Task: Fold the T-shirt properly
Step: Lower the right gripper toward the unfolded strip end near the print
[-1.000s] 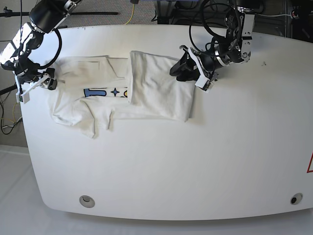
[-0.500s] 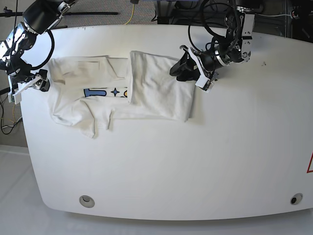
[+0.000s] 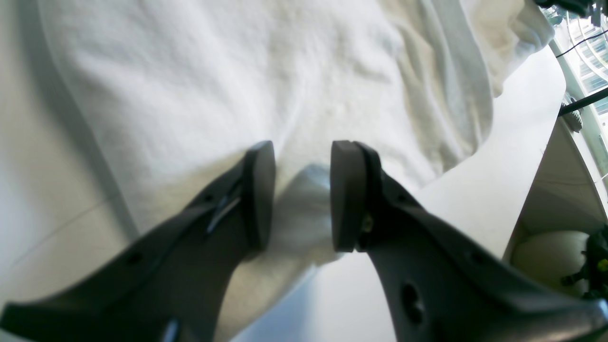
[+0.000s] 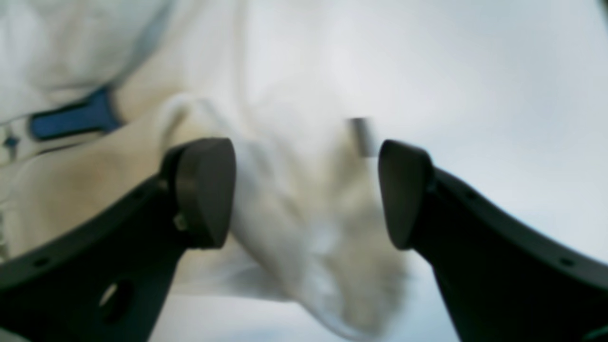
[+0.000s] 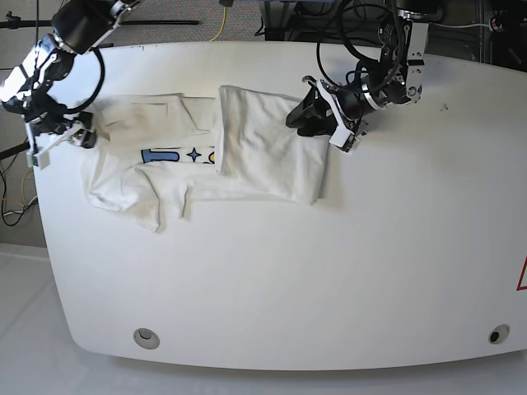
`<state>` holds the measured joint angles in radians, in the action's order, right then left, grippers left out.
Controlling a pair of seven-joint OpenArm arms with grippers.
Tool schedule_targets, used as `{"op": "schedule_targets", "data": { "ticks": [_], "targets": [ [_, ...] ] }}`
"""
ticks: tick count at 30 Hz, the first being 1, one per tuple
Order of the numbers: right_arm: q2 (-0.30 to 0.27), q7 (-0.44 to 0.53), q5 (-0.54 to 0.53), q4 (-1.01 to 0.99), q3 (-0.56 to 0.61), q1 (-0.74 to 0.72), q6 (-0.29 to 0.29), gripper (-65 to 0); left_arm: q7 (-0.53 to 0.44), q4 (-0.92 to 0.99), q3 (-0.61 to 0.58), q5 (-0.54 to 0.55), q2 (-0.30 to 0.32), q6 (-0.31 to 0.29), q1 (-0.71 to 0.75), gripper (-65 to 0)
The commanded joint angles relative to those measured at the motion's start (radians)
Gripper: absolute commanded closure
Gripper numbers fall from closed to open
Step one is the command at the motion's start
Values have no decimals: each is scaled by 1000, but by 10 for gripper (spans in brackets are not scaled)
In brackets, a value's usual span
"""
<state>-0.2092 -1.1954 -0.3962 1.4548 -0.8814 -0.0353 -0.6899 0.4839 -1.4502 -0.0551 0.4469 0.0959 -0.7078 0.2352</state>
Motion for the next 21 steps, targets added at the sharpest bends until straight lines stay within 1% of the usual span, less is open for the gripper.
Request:
{"op": "schedule_targets", "data": {
  "ticks": [1, 3, 5, 9, 13, 17, 21],
  "targets": [
    [11, -10, -9, 39, -1, -11, -8, -453, 30, -8, 1, -22, 4, 10, 2, -190],
    [14, -20, -20, 38, -4, -10, -8, -454, 32, -9, 0, -22, 5, 10, 2, -190],
    [5, -52, -65, 23, -12, -22, -8, -456, 47, -9, 4, -30, 8, 10, 5, -187],
    [-27, -73, -145, -5, -19, -21, -8, -459, 49, -8, 3, -30, 8, 10, 5, -185],
    [-48, -78, -203, -43, -19, -24, -8, -462, 51, -7, 3, -31, 8, 10, 6, -184],
    [-62, -82, -235, -87, 7, -25, -8, -462, 52, -2, 4, -26, 10, 10, 10, -187],
    [-70, -71, -232, -119, 30, -27, -8, -463, 52, -3, 5, -26, 10, 10, 9, -187]
  ]
}}
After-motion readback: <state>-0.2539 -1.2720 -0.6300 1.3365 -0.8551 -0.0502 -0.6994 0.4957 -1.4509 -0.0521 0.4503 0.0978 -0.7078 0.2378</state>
